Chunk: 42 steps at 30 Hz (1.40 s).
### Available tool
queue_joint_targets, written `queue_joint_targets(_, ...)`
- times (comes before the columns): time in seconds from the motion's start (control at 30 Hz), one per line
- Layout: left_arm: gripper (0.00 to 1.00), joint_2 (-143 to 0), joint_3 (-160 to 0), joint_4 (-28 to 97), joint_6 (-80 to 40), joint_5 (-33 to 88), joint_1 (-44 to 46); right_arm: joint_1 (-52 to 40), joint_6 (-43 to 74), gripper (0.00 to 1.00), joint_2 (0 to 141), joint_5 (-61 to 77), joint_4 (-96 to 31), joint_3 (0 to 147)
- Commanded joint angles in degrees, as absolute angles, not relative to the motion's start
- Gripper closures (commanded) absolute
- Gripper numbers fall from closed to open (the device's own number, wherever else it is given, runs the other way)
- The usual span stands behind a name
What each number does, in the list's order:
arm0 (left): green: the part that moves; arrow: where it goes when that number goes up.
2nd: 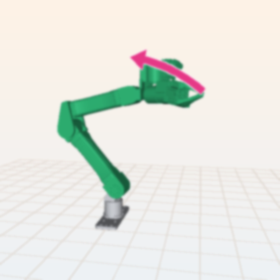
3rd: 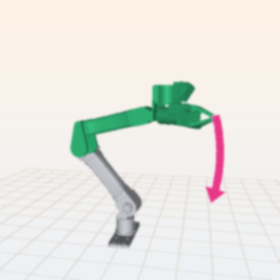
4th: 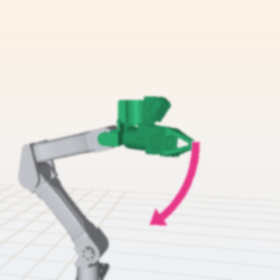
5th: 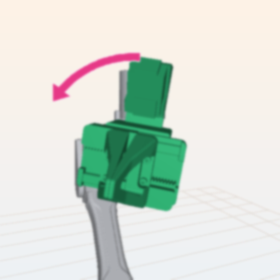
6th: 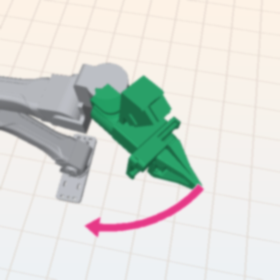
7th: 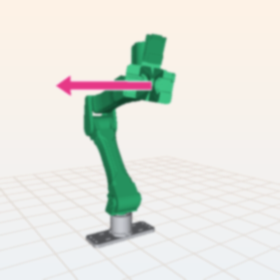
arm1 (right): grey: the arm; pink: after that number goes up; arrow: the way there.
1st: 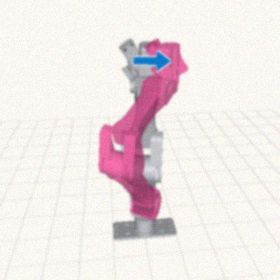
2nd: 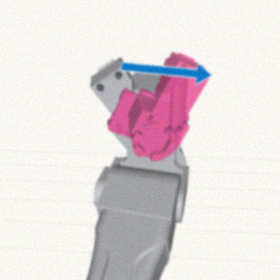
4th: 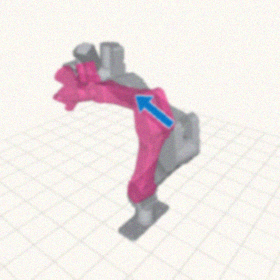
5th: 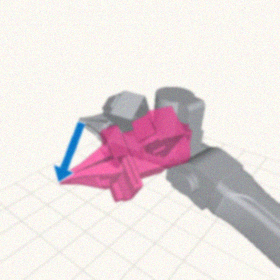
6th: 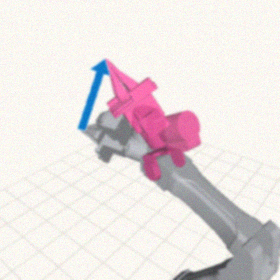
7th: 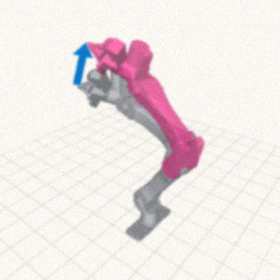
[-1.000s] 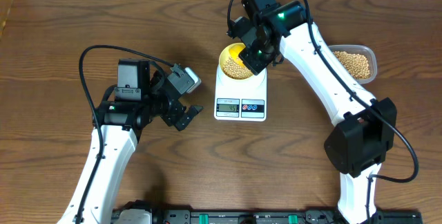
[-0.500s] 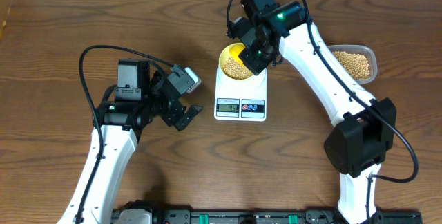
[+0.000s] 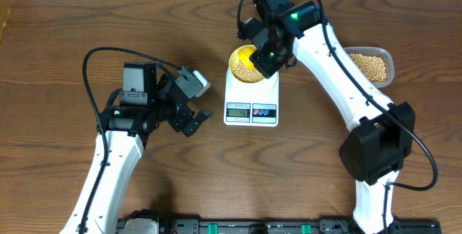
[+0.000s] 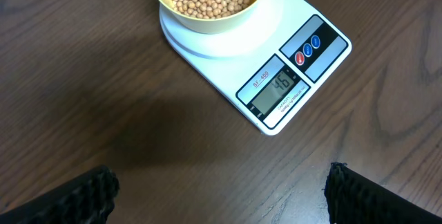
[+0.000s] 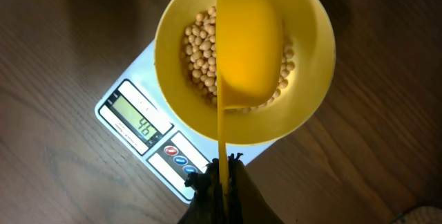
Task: Scoop item into bowl and weigh 50g on scale
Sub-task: 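Tilt the scoop with the right gripper to pour soybeans into bowl, then return the scoop right and dip it into the soybean tub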
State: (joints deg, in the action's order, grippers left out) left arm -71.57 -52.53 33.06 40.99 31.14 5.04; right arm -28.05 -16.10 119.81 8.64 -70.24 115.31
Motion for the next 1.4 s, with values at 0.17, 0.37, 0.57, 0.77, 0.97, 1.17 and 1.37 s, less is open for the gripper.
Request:
queue_joint_targets(0.17, 0.02, -71.9, -52.7, 33.2, 42.0, 30.8, 4.9, -28.1, -16.8, 0.99, 118.5, 9.0, -70.3, 115.5)
queue_joint_targets(0.37, 0.03, -71.9, -52.7, 33.2, 42.0, 30.8, 4.9, -30.1, -17.0, 0.99, 118.4, 2.4, -70.4, 116.0)
queue_joint_targets(0.57, 0.03, -71.9, -52.7, 33.2, 42.0, 30.8, 4.9, -33.0, -18.2, 0.99, 118.3, -5.9, -71.1, 117.8)
queue_joint_targets(0.77, 0.02, -71.9, -52.7, 33.2, 42.0, 30.8, 4.9, -34.2, -18.5, 0.99, 118.3, -9.0, -71.5, 117.8)
queue_joint_targets(0.97, 0.02, -71.9, -52.7, 33.2, 42.0, 30.8, 4.9, -33.3, -16.4, 0.99, 118.3, -5.9, -71.3, 118.2)
queue_joint_targets(1.17, 0.02, -71.9, -52.7, 33.2, 42.0, 30.8, 4.9, -28.8, -12.2, 0.99, 117.4, 1.6, -71.3, 120.6)
queue_joint_targets(1.37, 0.02, -71.9, -52.7, 33.2, 42.0, 30.8, 4.9, -20.8, -5.4, 0.99, 114.3, 7.5, -72.2, 124.1)
